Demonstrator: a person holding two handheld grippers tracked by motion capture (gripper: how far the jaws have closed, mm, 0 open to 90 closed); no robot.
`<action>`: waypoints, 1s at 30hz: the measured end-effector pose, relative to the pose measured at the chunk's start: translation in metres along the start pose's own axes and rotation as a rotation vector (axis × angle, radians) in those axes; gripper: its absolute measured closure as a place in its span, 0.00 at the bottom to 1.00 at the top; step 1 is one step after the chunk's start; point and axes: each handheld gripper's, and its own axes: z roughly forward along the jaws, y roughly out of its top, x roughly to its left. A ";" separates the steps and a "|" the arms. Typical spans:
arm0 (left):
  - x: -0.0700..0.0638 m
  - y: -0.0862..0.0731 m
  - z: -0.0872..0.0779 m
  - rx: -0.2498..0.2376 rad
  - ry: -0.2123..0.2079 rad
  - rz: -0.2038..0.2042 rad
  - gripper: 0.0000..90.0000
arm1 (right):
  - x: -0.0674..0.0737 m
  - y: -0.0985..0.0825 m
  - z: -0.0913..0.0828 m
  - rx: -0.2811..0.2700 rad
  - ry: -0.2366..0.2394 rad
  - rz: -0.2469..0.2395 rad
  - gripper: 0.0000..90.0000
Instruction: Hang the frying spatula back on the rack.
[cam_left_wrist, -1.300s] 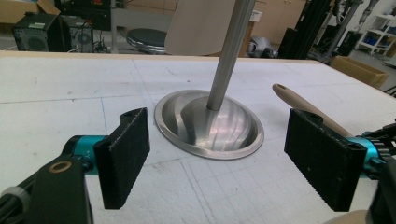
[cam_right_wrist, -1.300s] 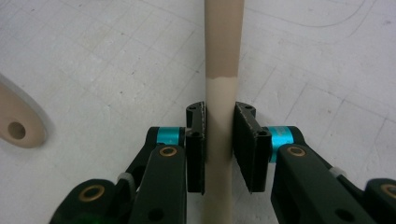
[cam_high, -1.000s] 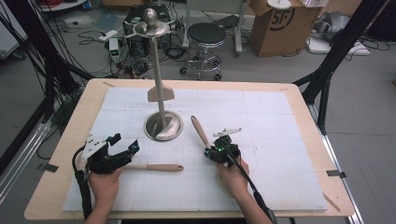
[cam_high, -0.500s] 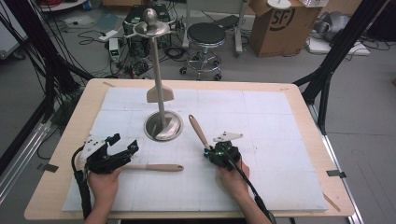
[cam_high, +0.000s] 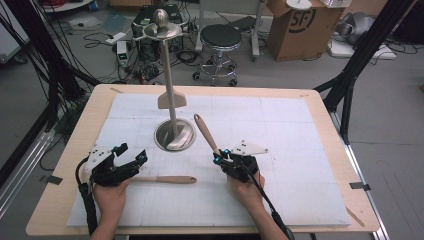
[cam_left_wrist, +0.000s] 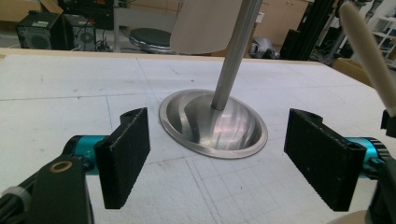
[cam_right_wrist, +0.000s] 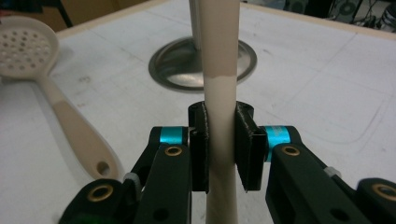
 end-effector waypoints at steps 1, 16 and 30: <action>0.000 0.000 0.000 0.000 0.000 0.002 0.26 | 0.000 0.001 -0.001 -0.012 0.004 0.000 0.87; 0.000 0.000 -0.001 0.002 0.005 0.008 0.26 | -0.006 0.015 -0.008 -0.192 0.108 0.100 0.87; 0.001 0.001 -0.001 -0.005 0.001 0.004 0.26 | -0.005 0.068 -0.010 -0.348 0.194 0.134 0.86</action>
